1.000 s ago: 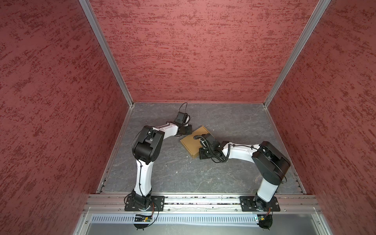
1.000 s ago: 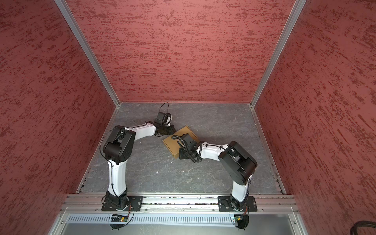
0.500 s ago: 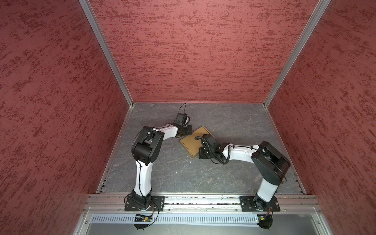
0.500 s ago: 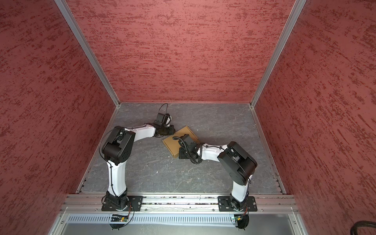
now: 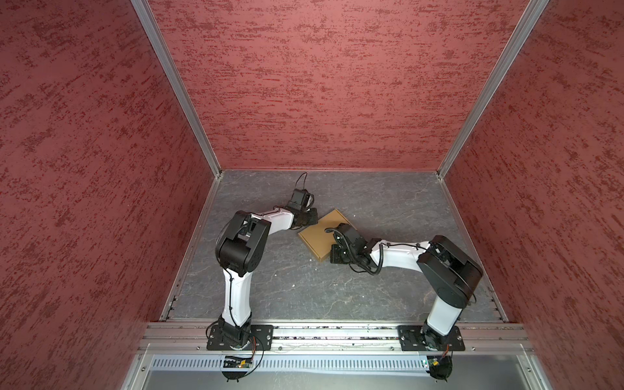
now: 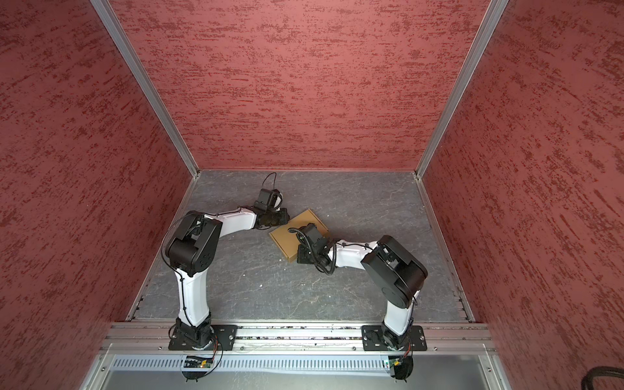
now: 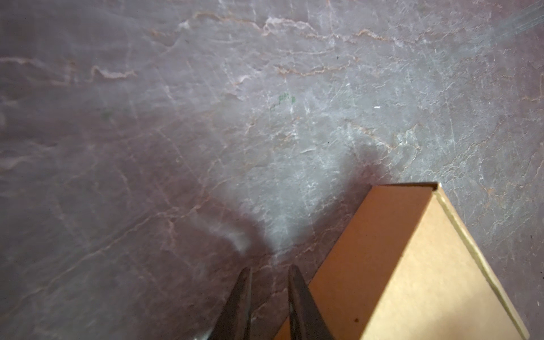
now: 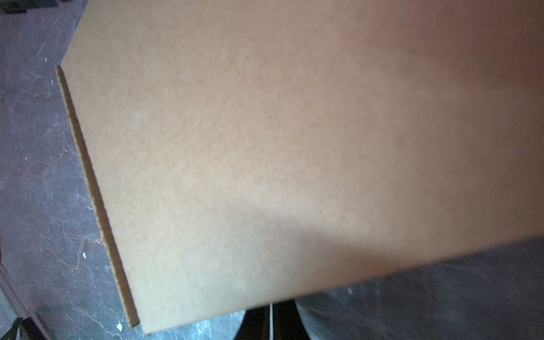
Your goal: Fold the paper box
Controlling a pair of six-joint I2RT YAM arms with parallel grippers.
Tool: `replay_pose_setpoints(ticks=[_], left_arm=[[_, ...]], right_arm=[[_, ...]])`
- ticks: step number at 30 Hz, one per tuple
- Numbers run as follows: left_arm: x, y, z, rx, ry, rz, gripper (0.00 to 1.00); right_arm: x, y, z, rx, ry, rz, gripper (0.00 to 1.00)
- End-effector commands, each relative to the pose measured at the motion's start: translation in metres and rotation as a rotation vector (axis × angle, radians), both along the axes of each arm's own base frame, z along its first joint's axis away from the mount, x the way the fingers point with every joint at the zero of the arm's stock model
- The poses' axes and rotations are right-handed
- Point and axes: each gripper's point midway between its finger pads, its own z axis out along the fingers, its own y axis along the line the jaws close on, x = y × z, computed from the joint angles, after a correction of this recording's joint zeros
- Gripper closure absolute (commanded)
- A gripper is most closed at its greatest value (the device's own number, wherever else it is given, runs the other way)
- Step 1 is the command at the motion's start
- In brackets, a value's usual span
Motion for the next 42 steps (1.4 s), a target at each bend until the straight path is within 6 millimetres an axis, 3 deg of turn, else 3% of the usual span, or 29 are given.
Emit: replay_pose_setpoints(ticks=[1,6,13,16,21,25,29,32,37,42], left_arm=[[-0.041,0.020,-0.032,0.061,0.173,-0.027,0.77],[-0.041,0.040,-0.028,0.087,0.171,0.009,0.77],[-0.069,0.047,-0.024,0.090,0.187,0.032,0.80],[-0.081,0.045,-0.021,0.091,0.188,0.027,0.80],[-0.103,0.029,-0.015,0.101,0.192,-0.013,0.81],[-0.110,0.024,-0.007,0.102,0.190,-0.016,0.81],[-0.097,0.030,0.011,0.097,0.158,-0.004,0.81],[-0.074,0.035,0.021,0.086,0.128,0.011,0.81],[-0.042,0.030,0.023,0.062,0.095,0.015,0.82],[-0.023,0.019,0.018,0.036,0.076,0.005,0.82]], right_arm=[[0.013,-0.016,0.026,0.003,-0.095,-0.093,0.86],[-0.011,-0.047,0.018,-0.054,-0.050,-0.132,0.76],[-0.021,-0.064,0.033,-0.077,-0.067,-0.161,0.73],[-0.011,-0.072,0.053,-0.057,-0.122,-0.191,0.68],[0.021,-0.087,0.086,-0.006,-0.163,-0.269,0.41],[0.047,-0.106,0.097,0.033,-0.149,-0.341,0.29],[0.070,-0.120,0.101,0.053,-0.127,-0.393,0.22],[0.084,-0.117,0.091,0.057,-0.081,-0.395,0.20],[0.096,-0.109,0.076,0.081,-0.035,-0.426,0.20],[0.100,-0.109,0.064,0.117,-0.017,-0.487,0.20]])
